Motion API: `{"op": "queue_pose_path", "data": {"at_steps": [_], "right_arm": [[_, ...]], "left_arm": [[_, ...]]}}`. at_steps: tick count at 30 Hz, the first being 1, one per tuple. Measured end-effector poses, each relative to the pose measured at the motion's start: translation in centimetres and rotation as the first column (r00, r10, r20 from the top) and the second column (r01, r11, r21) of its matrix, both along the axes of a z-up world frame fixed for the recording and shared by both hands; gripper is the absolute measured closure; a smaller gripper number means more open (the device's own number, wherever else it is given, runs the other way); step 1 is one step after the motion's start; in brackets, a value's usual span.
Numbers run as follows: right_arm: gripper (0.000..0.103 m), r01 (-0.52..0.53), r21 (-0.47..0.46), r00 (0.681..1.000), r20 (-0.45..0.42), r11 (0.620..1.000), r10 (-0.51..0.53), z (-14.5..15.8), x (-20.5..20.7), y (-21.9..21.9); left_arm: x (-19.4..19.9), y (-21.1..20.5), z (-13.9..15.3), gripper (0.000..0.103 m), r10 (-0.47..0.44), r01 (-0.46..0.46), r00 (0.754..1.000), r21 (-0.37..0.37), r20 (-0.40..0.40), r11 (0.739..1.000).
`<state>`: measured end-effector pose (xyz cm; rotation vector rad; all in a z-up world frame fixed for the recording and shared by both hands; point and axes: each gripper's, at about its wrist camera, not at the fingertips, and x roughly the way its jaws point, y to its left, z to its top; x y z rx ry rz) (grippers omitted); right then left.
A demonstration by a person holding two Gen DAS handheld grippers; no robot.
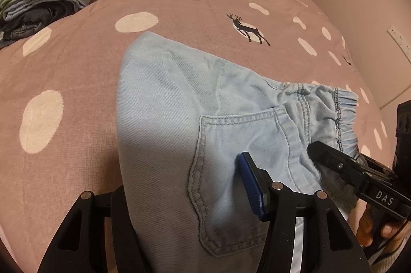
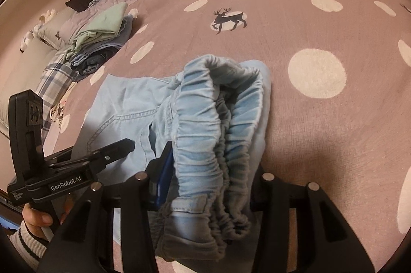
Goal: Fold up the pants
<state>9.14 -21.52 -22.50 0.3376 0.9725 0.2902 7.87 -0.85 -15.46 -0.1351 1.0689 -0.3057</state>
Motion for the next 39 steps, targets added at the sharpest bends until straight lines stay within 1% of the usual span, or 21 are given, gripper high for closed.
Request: {"op": "queue_pose_path", "data": {"at_steps": [8, 12, 20, 24, 34, 39], "right_arm": [[0.059, 0.005, -0.044, 1.000, 0.017, 0.999, -0.004, 0.5, -0.6, 0.8], [0.060, 0.007, -0.066, 1.000, 0.028, 0.998, -0.005, 0.9, -0.9, 1.2], [0.061, 0.008, -0.107, 0.998, 0.068, 0.994, 0.000, 1.8, -1.7, 1.8], [0.062, 0.013, -0.116, 0.996, 0.089, 0.993, -0.002, 2.3, -2.1, 2.1], [0.063, 0.021, -0.120, 0.991, 0.134, 0.992, -0.005, 3.4, -3.3, 2.4], [0.064, 0.018, -0.122, 0.987, 0.160, 0.992, 0.001, 4.2, -3.9, 2.8]], "left_arm": [[-0.2, 0.0, 0.1, 0.049, 0.002, -0.002, 1.000, 0.011, 0.004, 1.000], [-0.3, -0.2, 0.3, 0.051, -0.002, 0.001, 1.000, 0.021, 0.009, 1.000], [-0.7, 0.1, 0.6, 0.058, 0.012, -0.013, 1.000, 0.012, 0.017, 1.000], [-1.0, 0.0, 0.9, 0.063, 0.021, -0.021, 0.999, 0.014, 0.026, 1.000], [-1.8, -0.2, 1.9, 0.072, 0.033, -0.034, 0.998, 0.013, 0.049, 0.999], [-2.5, -0.2, 2.6, 0.074, 0.040, -0.041, 0.997, 0.010, 0.063, 0.999]]}}
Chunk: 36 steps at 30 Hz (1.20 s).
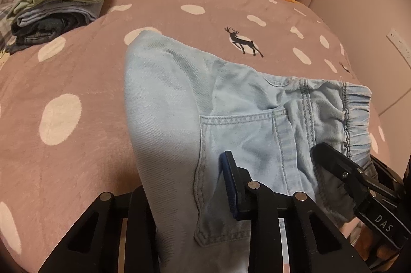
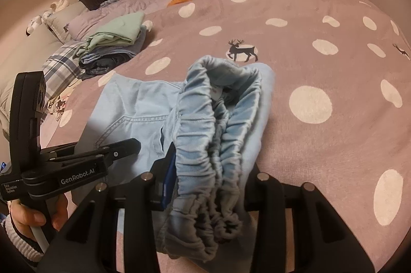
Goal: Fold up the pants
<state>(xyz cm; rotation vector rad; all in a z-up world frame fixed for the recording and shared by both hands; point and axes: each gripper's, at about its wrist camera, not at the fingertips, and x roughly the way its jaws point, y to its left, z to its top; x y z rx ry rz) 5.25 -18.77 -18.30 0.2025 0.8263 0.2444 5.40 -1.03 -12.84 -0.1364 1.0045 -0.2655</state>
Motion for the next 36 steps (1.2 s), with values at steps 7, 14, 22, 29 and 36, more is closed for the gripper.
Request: {"op": "queue_pose_path", "data": {"at_steps": [7, 14, 22, 29, 36], "right_arm": [[0.064, -0.023, -0.008, 0.999, 0.026, 1.000, 0.024, 0.9, -0.9, 0.8], [0.065, -0.054, -0.024, 0.997, 0.054, 0.998, 0.055, 1.7, -1.9, 1.7], [0.065, -0.081, -0.033, 0.993, 0.078, 0.996, 0.083, 2.6, -3.2, 2.6], [0.065, -0.104, -0.046, 0.989, 0.102, 0.994, 0.108, 3.3, -4.1, 3.4], [0.065, -0.125, -0.053, 0.984, 0.123, 0.991, 0.130, 4.1, -4.8, 4.0]], "left_arm": [[-0.9, 0.1, 0.7, 0.074, 0.006, -0.006, 1.000, 0.006, 0.012, 1.000], [-1.8, 0.3, 1.2, 0.074, 0.007, -0.008, 1.000, 0.010, 0.020, 1.000], [-3.1, 0.6, 2.1, 0.074, 0.006, -0.006, 0.999, 0.006, 0.039, 1.000], [-4.2, 0.9, 3.0, 0.074, 0.014, -0.014, 0.999, -0.003, 0.051, 1.000], [-5.1, 1.5, 3.6, 0.074, 0.020, -0.020, 0.998, -0.004, 0.068, 1.000]]}}
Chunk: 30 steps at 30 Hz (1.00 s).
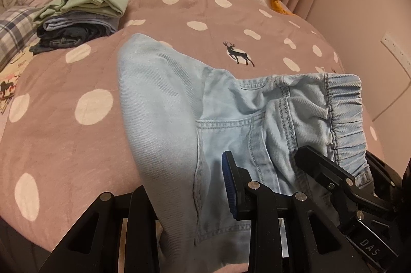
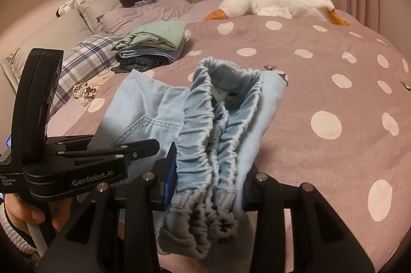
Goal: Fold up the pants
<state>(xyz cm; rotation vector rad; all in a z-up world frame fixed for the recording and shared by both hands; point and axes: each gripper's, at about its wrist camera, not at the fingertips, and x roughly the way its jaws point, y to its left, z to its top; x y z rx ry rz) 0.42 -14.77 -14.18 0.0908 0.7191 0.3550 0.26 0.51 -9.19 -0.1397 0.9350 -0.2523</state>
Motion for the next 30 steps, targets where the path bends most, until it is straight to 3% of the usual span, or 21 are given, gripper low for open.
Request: {"op": "queue_pose_path", "data": {"at_steps": [30], "right_arm": [[0.065, -0.055, -0.029, 0.996, 0.066, 0.998, 0.057, 1.7, -0.4, 1.5]], "left_arm": [[-0.6, 0.7, 1.3, 0.074, 0.012, -0.012, 0.999, -0.004, 0.035, 1.000]]}}
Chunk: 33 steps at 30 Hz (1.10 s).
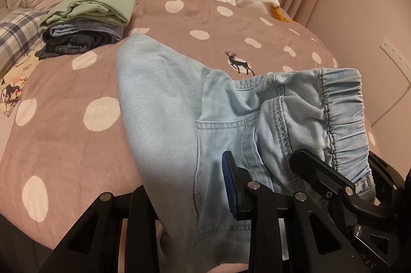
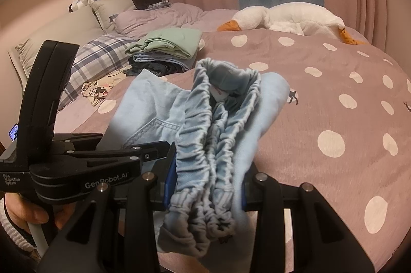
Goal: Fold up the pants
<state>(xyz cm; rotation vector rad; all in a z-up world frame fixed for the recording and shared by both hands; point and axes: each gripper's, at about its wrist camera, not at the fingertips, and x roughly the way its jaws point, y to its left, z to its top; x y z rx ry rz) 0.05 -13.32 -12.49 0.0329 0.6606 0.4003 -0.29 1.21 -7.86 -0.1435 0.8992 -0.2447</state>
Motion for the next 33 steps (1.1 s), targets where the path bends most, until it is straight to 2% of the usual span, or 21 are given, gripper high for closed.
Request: {"op": "queue_pose_path", "data": {"at_steps": [21, 26, 33], "right_arm": [[0.065, 0.001, 0.000, 1.000, 0.003, 1.000, -0.001, 0.0, 0.5, 0.0], [0.065, 0.006, -0.009, 1.000, 0.007, 1.000, -0.006, 0.1, 1.8, -0.1], [0.065, 0.021, -0.020, 1.000, 0.012, 1.000, -0.020, -0.3, 6.1, -0.3]], "left_arm": [[2.0, -0.5, -0.1, 0.074, -0.008, 0.008, 1.000, 0.022, 0.003, 1.000], [4.0, -0.6, -0.3, 0.074, -0.016, 0.016, 1.000, 0.031, 0.004, 0.999], [8.0, -1.0, -0.9, 0.074, -0.029, 0.029, 1.000, 0.047, 0.007, 0.999]]}}
